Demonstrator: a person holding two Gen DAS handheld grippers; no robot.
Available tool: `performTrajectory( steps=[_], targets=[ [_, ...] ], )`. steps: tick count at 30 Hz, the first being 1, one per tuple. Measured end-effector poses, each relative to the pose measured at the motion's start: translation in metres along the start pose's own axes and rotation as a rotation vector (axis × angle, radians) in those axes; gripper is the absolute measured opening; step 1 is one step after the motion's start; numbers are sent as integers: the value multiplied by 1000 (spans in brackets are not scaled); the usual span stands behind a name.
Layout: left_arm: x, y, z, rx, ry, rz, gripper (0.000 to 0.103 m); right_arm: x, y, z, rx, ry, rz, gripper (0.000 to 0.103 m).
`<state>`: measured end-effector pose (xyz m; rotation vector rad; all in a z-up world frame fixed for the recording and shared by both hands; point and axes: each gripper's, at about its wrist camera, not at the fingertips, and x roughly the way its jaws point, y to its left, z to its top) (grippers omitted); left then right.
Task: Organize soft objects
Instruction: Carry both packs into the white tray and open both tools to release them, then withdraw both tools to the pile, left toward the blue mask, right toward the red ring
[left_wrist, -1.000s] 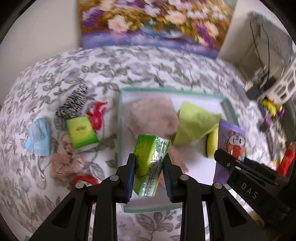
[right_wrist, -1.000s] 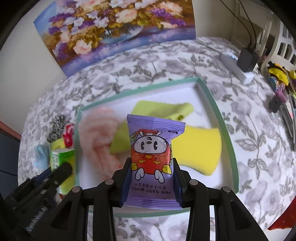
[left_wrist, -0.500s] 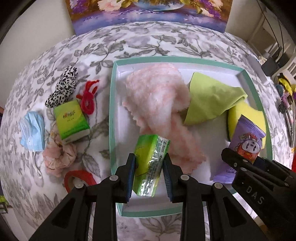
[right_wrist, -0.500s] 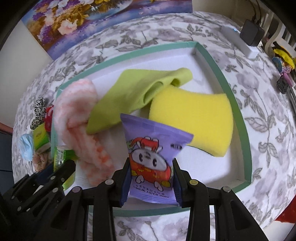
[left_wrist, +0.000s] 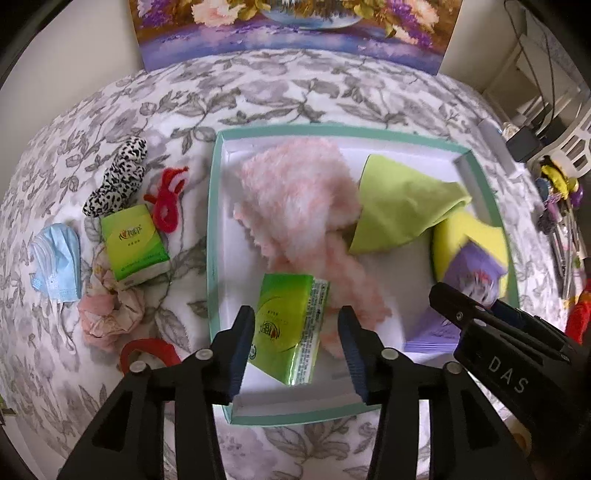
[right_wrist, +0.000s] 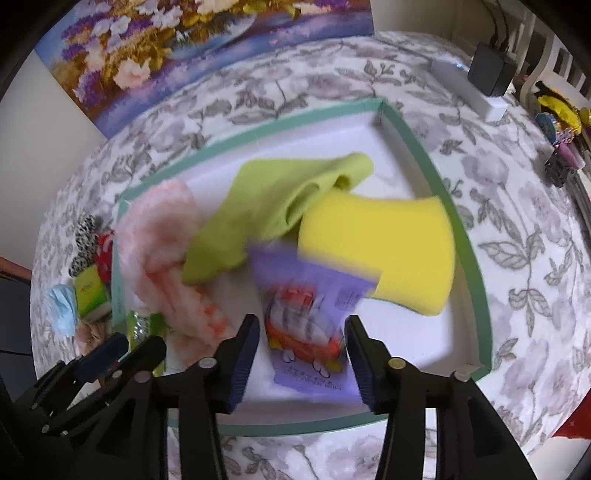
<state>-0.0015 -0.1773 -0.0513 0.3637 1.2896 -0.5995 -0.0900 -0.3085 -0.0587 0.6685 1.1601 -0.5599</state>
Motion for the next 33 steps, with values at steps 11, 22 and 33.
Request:
performTrajectory(
  steps=[11, 22, 33],
  targets=[
    [-30, 31, 3, -117, -87, -14, 60, -24, 2, 4, 9, -73, 11, 61],
    [-25, 69, 3, -260, -87, 59, 85, -19, 7, 3, -26, -66, -40, 86],
    [-15, 81, 2, -312, -75, 111, 94, -13, 13, 1, -57, -64, -53, 103]
  ],
)
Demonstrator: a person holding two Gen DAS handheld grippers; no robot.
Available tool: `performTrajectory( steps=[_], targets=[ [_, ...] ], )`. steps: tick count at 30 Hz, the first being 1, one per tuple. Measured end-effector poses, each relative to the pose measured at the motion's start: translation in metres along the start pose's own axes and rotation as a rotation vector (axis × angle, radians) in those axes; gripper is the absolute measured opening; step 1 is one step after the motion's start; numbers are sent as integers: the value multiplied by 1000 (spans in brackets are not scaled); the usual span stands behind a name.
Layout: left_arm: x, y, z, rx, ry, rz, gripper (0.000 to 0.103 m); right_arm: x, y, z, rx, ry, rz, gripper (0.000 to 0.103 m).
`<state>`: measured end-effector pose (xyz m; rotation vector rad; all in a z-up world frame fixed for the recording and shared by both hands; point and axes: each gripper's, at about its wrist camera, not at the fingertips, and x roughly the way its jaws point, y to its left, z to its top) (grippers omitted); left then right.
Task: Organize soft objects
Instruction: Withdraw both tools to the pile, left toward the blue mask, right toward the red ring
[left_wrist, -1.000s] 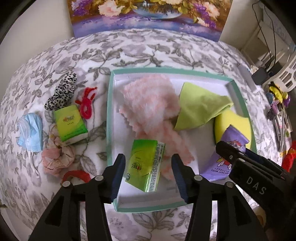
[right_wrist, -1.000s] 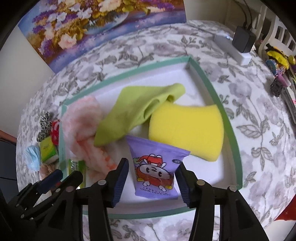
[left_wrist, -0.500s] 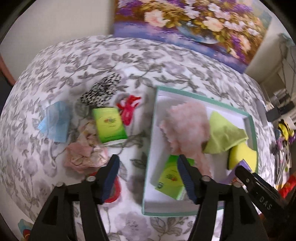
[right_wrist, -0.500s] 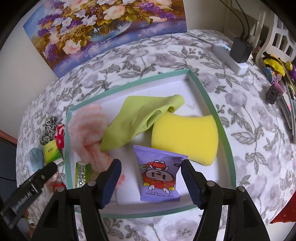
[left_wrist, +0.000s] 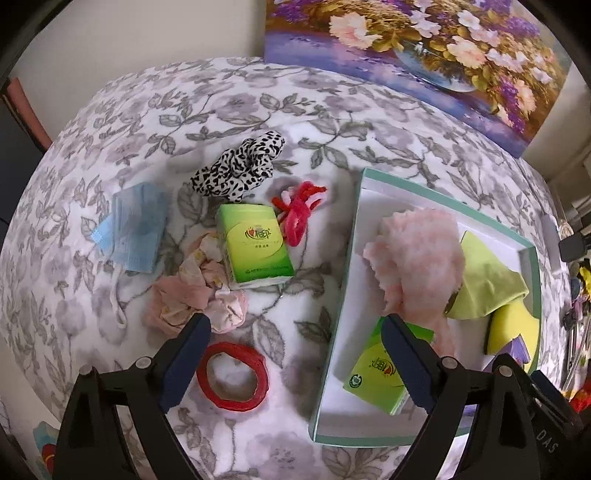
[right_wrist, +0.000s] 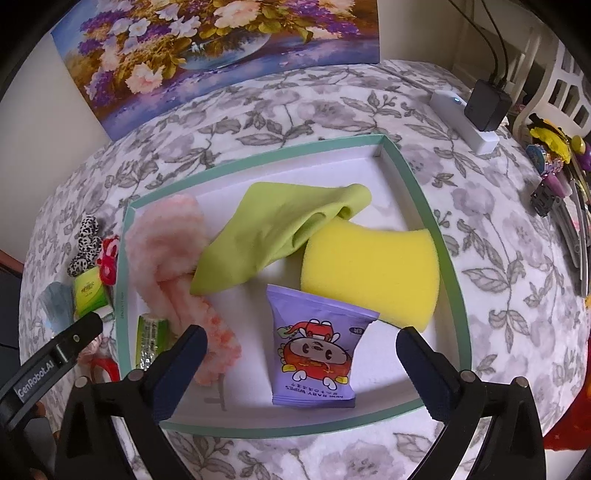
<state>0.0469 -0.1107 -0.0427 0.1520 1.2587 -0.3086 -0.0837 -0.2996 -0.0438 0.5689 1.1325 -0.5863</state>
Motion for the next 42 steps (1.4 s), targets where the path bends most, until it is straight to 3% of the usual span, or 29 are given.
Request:
performTrajectory(
  steps=[25, 29, 35, 42],
  targets=[
    [-3, 18, 8, -45, -37, 44, 94, -6, 28, -5, -65, -40, 45, 103],
    [-9, 37, 15, -95, -54, 39, 94, -12, 44, -6, -87, -73, 93, 103],
    [-25, 90, 25, -228, -119, 96, 94, -24, 77, -8, -145, -132, 145, 103],
    [-28, 139, 28, -331, -133, 121, 94, -21, 121, -13, -219, -133, 178, 103]
  ],
)
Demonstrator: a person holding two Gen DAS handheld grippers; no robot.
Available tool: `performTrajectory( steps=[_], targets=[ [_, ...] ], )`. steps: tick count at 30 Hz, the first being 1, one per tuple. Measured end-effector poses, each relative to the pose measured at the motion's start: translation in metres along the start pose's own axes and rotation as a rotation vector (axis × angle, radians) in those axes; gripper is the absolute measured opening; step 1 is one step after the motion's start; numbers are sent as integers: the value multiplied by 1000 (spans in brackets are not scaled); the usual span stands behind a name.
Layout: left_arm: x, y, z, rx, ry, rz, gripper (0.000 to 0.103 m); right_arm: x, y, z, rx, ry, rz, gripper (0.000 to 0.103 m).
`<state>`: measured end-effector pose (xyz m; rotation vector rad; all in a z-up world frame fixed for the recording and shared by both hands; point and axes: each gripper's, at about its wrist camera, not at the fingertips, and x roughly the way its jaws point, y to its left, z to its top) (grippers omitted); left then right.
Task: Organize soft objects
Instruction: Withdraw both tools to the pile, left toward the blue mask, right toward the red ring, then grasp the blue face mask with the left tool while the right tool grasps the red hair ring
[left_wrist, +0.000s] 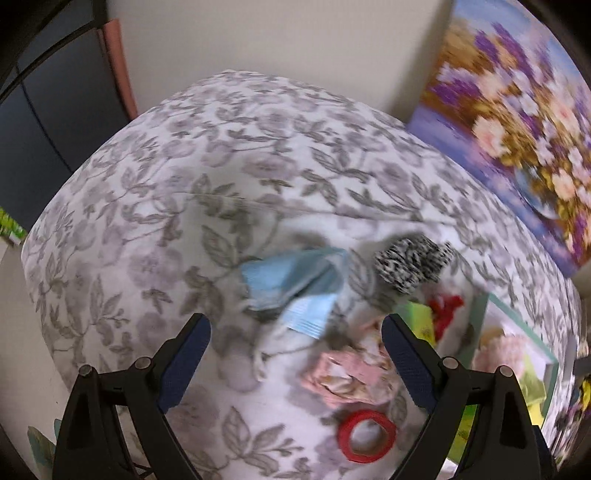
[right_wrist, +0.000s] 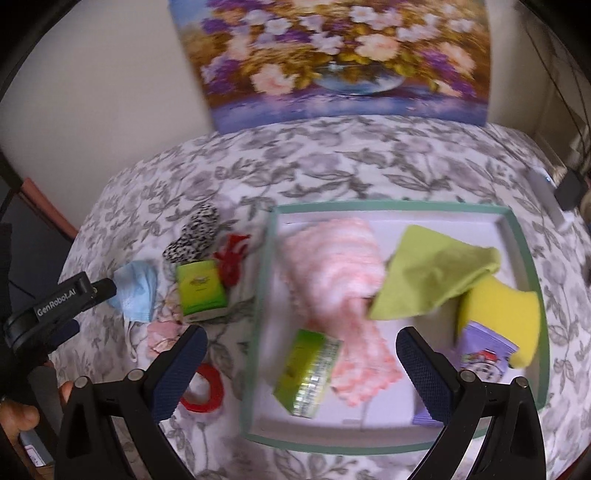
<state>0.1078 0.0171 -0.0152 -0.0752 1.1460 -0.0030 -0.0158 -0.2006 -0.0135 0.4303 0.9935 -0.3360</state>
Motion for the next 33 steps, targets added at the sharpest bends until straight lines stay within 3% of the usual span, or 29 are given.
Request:
performTrajectory(
  steps=[8, 14, 21, 29, 33],
  targets=[
    [2, 24, 6, -58, -20, -3, 94, 7, 37, 4, -38, -32, 93, 103],
    [5, 27, 6, -47, -4, -20, 94, 20, 54, -1, -88, 40, 117, 103],
    [25, 36, -4, -35, 113, -36, 94, 34, 81, -18, -197, 134, 144, 103],
    [40, 55, -7, -94, 158, -15, 94, 53, 97, -34, -272, 199, 127, 103],
    [46, 58, -8, -102, 180, -20, 94, 61, 99, -39, -280, 223, 125, 94]
  ],
)
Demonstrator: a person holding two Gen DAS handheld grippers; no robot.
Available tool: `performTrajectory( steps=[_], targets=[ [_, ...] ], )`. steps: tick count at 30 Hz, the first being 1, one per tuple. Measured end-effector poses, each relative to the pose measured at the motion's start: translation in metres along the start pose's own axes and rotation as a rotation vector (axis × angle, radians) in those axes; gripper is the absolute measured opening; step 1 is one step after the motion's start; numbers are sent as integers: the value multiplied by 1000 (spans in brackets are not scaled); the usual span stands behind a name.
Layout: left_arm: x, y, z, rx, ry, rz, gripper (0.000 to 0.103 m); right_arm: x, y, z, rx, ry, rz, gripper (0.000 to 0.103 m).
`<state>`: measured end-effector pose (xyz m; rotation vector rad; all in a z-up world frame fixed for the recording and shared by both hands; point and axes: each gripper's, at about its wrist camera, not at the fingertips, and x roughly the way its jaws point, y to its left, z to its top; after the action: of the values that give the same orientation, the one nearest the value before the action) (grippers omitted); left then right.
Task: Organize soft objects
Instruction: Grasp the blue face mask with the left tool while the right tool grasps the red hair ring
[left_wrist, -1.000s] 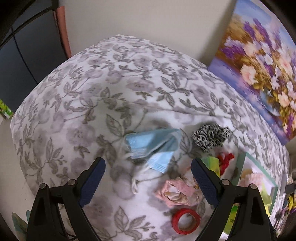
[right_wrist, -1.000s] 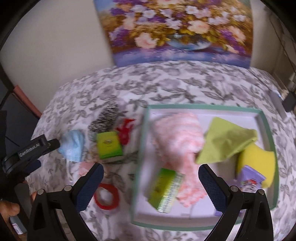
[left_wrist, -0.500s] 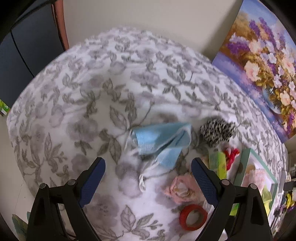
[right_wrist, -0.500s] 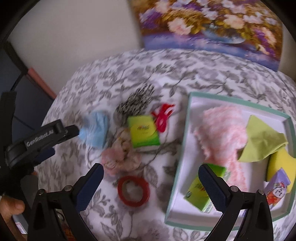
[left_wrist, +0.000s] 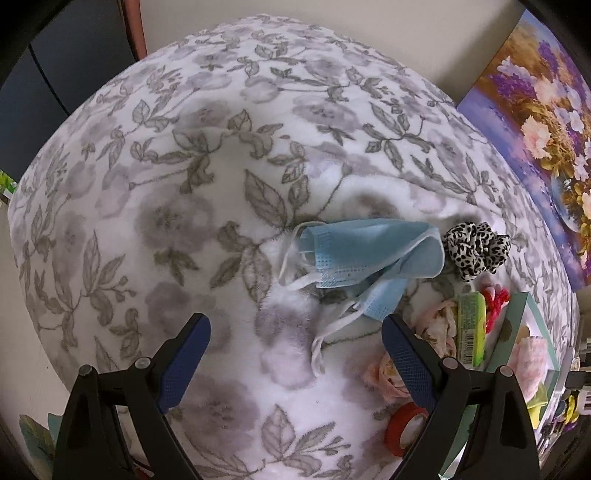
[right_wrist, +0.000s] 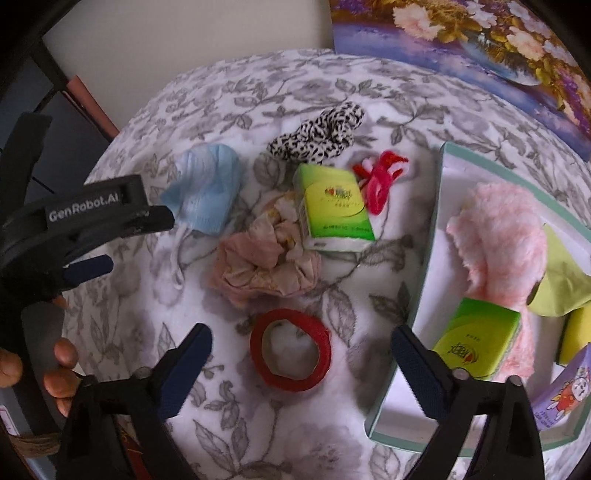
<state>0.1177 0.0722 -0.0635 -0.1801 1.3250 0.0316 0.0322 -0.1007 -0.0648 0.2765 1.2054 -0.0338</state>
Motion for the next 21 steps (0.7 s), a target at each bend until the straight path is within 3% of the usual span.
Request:
performTrajectory(
  steps=[5, 7, 11, 21],
  targets=[
    [9, -4, 0, 19, 25, 2, 94, 8, 4, -2, -16, 23, -10, 91],
    [12, -6, 0, 23, 29, -3, 94, 11, 5, -4, -18, 34, -15, 84],
    [14, -11, 8, 31, -2, -33, 94, 14, 7, -5, -34, 44, -19, 83],
    [28, -26, 20, 117, -24, 2, 93, 35, 14, -7, -43, 80, -20, 69]
  ],
)
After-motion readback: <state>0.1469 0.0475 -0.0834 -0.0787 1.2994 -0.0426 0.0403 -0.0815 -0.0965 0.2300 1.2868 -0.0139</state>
